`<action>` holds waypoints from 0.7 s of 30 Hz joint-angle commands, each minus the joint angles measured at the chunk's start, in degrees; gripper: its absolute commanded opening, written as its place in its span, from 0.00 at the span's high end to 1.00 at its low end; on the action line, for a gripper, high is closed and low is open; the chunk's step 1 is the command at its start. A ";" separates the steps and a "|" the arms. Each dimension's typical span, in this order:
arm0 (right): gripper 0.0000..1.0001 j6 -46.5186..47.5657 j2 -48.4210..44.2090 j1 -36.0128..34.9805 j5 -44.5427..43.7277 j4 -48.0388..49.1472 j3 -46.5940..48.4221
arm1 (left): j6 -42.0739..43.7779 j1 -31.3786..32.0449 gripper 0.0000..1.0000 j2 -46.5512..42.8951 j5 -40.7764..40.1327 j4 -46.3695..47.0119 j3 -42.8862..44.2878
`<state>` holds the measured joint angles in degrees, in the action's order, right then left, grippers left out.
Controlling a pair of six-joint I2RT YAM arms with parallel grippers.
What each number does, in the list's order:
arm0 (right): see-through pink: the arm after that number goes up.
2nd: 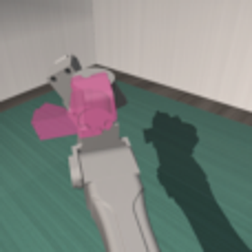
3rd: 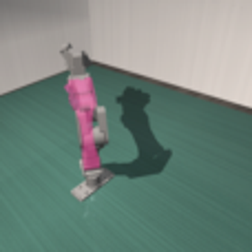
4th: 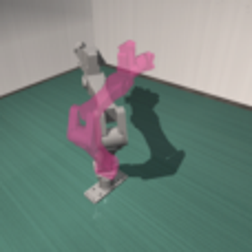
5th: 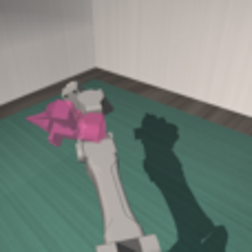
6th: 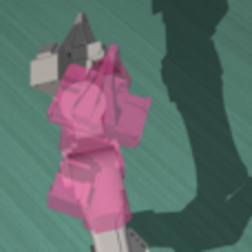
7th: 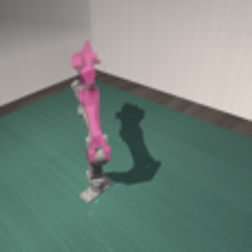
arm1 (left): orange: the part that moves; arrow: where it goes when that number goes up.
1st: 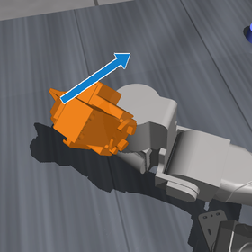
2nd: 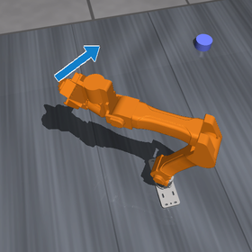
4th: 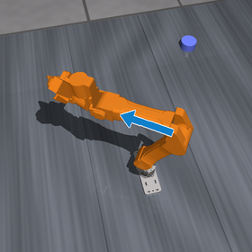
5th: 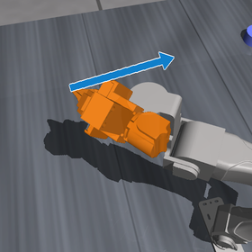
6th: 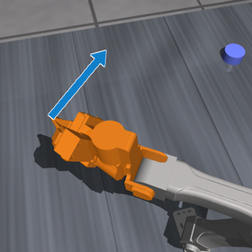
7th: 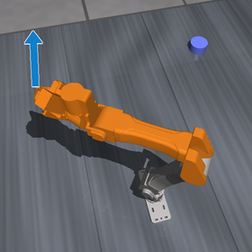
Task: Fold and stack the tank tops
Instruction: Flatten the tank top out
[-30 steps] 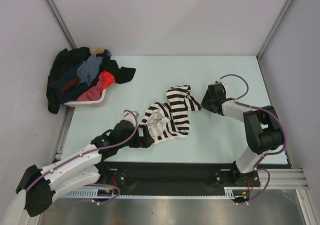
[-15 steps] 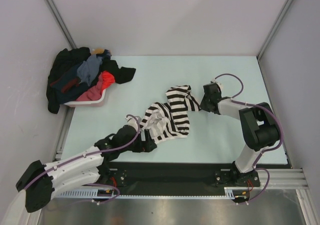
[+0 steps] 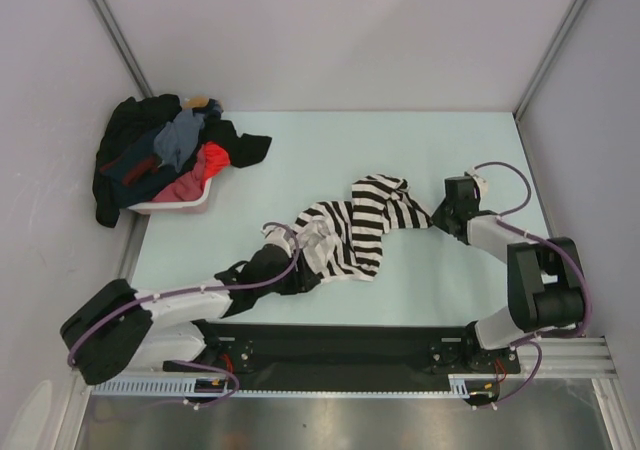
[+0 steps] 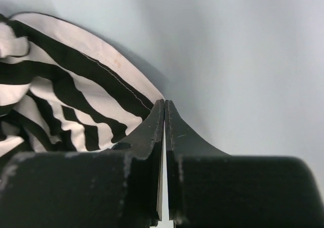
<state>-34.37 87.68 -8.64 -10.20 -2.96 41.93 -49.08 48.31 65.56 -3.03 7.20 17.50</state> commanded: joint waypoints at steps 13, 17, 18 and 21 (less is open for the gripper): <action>1.00 -6.75 -10.41 2.66 -14.22 -4.33 -2.91 | 7.76 -20.50 1.00 -3.92 11.89 -5.58 5.97; 1.00 -11.41 -14.53 5.82 -18.19 -7.06 -5.01 | 13.56 -35.71 1.00 -16.32 10.77 -18.17 10.71; 1.00 -12.20 -15.42 6.35 -18.37 -6.88 -5.80 | 14.18 -37.40 1.00 -19.04 10.41 -19.84 12.20; 1.00 -12.48 -19.47 6.89 -17.58 -6.18 -8.00 | 15.33 -39.70 1.00 -19.95 12.95 -21.79 13.00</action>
<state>-43.92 72.12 -2.44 -23.79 -8.62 35.07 -38.28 10.20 46.37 6.50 -7.46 28.56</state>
